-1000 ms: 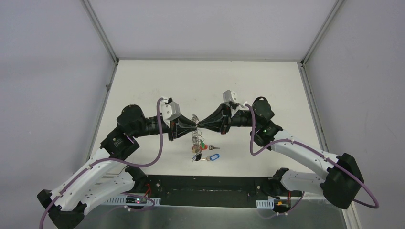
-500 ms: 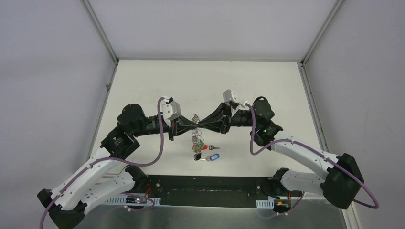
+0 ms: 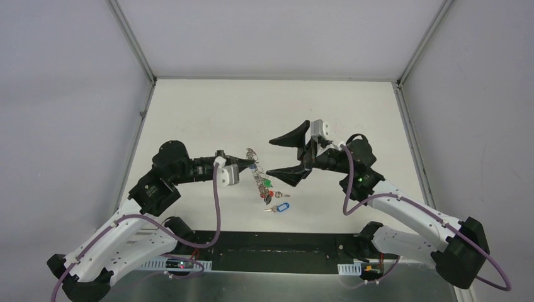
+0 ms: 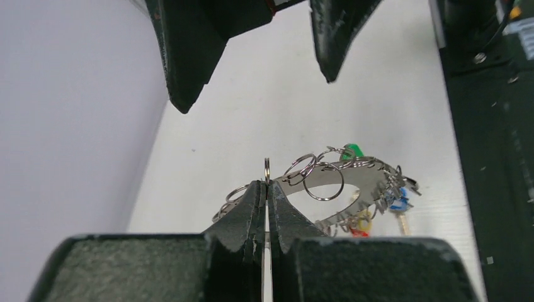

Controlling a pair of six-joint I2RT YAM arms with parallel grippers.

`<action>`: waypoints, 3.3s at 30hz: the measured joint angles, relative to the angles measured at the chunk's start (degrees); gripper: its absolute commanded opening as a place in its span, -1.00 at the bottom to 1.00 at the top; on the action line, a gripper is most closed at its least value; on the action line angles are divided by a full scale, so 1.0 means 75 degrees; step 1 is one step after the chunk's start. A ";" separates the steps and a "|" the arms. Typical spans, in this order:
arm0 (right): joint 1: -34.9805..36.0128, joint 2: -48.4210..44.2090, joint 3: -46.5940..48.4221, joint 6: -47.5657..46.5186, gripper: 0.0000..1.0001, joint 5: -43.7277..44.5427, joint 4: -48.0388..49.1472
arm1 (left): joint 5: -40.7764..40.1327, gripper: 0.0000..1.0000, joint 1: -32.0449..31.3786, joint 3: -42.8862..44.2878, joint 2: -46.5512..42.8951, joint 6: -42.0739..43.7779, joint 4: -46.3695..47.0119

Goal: Put the keys on the keyring

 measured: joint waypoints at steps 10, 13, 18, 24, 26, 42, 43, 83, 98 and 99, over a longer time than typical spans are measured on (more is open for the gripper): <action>-0.0003 -0.0504 -0.0055 -0.0233 1.00 0.0734 -0.0807 | 0.0052 -1.00 0.0000 -0.0361 -0.0527 0.3366 -0.0070; -0.0009 -0.0609 -0.0055 -0.0271 1.00 0.0781 -0.0997 | 0.0050 -1.00 0.0000 -0.0382 -0.0697 0.3736 -0.0070; -0.0017 -0.0653 -0.0055 -0.0350 1.00 0.0781 -0.1239 | 0.0047 -1.00 0.0000 -0.0382 -0.0886 0.4042 -0.0070; -0.0023 -0.0653 -0.0055 -0.0379 1.00 0.0752 -0.1352 | 0.0050 -1.00 -0.0003 -0.0382 -0.1026 0.4080 -0.0070; -0.0023 -0.0650 -0.0055 -0.0382 0.99 0.0731 -0.1405 | 0.0050 -1.00 0.0000 -0.0382 -0.1049 0.3955 -0.0061; -0.0026 -0.0291 -0.0055 -0.0545 0.96 0.0962 -0.2495 | -0.1594 -1.00 0.0000 -0.1271 -0.1046 -0.2189 0.0052; -0.0023 -0.0189 -0.0055 -0.0525 0.95 0.0941 -0.2527 | -0.1722 -1.00 0.0000 -0.1355 -0.1052 -0.2448 -0.0012; -0.0673 0.2763 0.1227 0.5030 0.45 0.0685 -0.3500 | -0.3363 -1.00 -0.0003 -0.2600 -0.0903 -0.5240 -0.0055; -0.0070 0.3727 0.1276 0.7650 -0.21 -0.0332 -0.4220 | -0.3366 -1.00 0.0000 -0.2938 -0.1376 -0.5642 -0.0055; -0.0023 0.3771 0.1297 0.7766 -0.22 -0.0382 -0.4246 | -0.3369 -1.00 0.0000 -0.2938 -0.1376 -0.5662 -0.0055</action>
